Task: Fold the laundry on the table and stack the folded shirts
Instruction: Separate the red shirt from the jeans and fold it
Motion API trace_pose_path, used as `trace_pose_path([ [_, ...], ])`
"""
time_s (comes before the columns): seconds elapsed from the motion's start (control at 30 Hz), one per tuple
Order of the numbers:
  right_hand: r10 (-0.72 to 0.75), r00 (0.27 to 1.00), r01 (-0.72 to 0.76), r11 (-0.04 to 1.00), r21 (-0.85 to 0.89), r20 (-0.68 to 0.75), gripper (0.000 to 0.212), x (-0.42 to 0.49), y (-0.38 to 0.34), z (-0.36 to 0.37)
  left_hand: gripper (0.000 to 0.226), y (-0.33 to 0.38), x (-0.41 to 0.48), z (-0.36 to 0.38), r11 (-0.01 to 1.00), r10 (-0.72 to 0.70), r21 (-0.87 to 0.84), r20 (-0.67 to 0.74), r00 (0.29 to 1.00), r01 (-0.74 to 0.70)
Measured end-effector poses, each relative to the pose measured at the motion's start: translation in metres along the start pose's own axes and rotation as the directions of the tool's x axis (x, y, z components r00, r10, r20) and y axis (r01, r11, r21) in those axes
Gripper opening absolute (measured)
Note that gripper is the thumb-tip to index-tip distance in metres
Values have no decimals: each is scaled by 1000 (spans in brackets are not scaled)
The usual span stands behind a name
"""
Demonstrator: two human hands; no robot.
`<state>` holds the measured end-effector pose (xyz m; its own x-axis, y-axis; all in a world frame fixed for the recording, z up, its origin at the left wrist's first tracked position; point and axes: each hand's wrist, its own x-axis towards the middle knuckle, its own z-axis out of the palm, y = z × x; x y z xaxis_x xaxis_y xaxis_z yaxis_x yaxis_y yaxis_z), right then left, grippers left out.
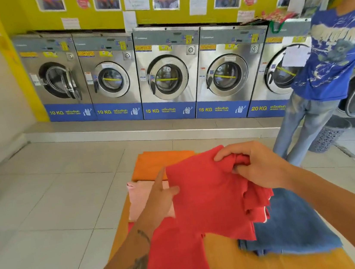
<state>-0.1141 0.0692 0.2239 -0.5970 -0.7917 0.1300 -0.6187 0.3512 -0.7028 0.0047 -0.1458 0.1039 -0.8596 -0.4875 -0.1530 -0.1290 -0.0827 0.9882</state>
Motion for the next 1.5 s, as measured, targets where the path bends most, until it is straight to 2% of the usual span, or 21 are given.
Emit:
trace_pose_path([
  [0.07,-11,1000,10,1000,30,24,57,-13,-14,16,77,-7,-18,-18,993,-31,-113,42,999,35],
  [0.17,-30,1000,30,997,72,9,50,-24,-19,36,76,-22,-38,-42,994,47,-92,-43,998,-51],
  [0.3,68,997,-60,971,233,-25,56,-27,-2,64,72,-27,-67,-67,955,257,200,-181,949,-220],
  [0.37,149,989,-142,910,390,11,54,-29,5,78,65,-23,-85,-77,915,347,284,-196,917,-286],
  [0.47,257,937,-349,710,612,235,47,-32,6,94,51,-23,-110,-99,841,409,439,-133,903,-316],
  [0.63,328,774,-618,578,533,542,46,-49,23,140,40,-61,-139,-129,848,194,513,-68,979,-133],
  [0.7,392,711,-677,604,419,583,47,-57,39,167,40,-87,-145,-130,835,106,547,-55,993,-58],
  [0.73,421,704,-672,657,343,572,48,-61,49,181,40,-102,-146,-128,826,65,563,-53,996,-24],
  [0.8,454,744,-599,778,190,491,49,-69,65,206,40,-128,-147,-121,810,0,585,-65,998,39],
  [0.87,463,783,-549,828,113,415,49,-73,71,222,40,-146,-146,-111,802,-17,592,-110,994,79],
  [1.03,400,837,-454,889,66,374,51,-65,71,220,41,-156,-140,-106,807,68,588,-184,981,54],
  [1.17,363,831,-392,920,-19,420,51,-62,72,215,40,-158,-139,-109,778,22,618,-204,979,112],
  [1.33,358,845,-392,920,4,397,54,-64,68,200,38,-122,-122,-94,835,196,549,-353,915,33],
  [1.4,359,863,-395,918,29,356,55,-69,72,184,37,-101,-112,-79,846,224,534,-355,908,0],
  [1.5,410,863,-445,894,60,296,51,-81,89,154,34,-77,-94,-47,850,241,521,-260,935,-75],
])
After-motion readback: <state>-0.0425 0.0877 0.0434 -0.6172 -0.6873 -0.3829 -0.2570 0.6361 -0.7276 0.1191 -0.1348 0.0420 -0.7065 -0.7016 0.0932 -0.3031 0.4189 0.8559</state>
